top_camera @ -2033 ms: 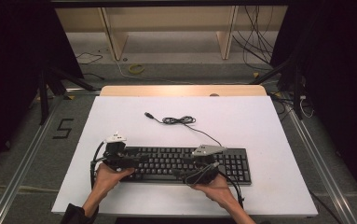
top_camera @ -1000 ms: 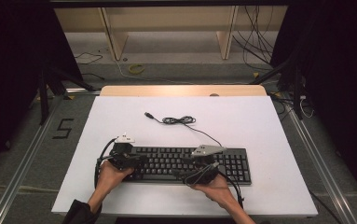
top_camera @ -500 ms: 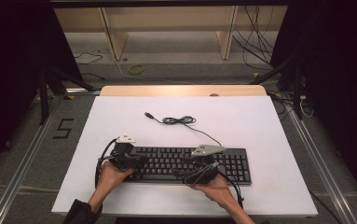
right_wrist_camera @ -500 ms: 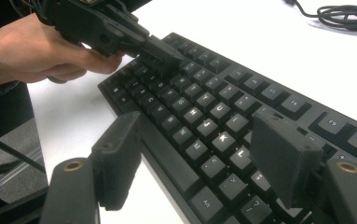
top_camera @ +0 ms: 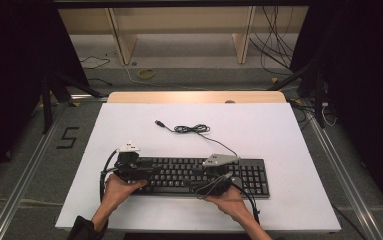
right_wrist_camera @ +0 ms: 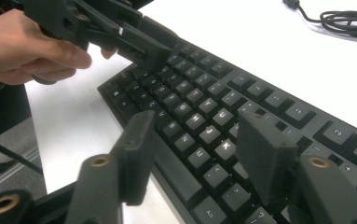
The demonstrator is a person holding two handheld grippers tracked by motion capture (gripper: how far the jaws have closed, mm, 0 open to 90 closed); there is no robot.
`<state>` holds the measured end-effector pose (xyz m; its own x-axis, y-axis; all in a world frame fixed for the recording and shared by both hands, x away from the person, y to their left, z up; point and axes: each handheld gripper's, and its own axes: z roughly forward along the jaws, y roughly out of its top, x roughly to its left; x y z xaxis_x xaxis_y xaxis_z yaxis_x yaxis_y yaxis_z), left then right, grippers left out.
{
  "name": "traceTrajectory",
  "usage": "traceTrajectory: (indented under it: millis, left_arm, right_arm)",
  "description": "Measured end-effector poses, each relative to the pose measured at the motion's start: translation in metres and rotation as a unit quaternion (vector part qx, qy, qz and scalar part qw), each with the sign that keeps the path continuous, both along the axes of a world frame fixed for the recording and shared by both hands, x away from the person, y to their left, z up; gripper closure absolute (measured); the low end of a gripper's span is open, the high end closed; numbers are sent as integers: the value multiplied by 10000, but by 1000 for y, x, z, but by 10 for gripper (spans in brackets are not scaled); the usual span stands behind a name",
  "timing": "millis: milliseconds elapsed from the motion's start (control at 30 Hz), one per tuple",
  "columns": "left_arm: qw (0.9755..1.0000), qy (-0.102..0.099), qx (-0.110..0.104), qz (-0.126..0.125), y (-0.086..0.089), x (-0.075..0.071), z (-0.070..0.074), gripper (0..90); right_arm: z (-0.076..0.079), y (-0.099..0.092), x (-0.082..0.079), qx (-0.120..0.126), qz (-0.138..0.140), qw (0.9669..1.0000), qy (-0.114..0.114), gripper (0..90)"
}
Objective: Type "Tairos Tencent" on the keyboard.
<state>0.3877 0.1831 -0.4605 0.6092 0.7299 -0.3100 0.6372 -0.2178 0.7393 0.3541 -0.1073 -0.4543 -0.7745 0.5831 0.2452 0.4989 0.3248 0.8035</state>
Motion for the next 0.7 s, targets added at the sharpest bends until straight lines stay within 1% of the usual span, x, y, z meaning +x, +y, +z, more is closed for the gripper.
traceTrajectory:
  millis: [33,167,300,433,533,567,700]
  left_arm:
    - [10000,-41,-32,18,0,-1,1,452]
    - [9998,-98,-176,51,2,-4,2,395]
    - [9996,-155,-208,62,3,-7,3,354]
    - [9994,-194,-256,85,4,-10,4,314]
    - [9993,-225,-269,103,4,-12,5,301]
    - [9993,-221,-277,113,5,-12,5,298]
    - [9993,-249,-258,122,5,-13,4,292]
  right_arm:
    - [0,1,0,-22,-9,10000,8,505]
    - [-1,5,2,-83,14,10000,23,583]
    - [-3,9,5,-145,-9,9999,46,644]
    - [-3,13,9,-184,26,9998,38,707]
    - [-4,15,10,-173,65,9998,23,755]
    - [-4,16,11,-187,76,9998,48,774]
    - [-7,20,12,-267,122,9996,37,830]
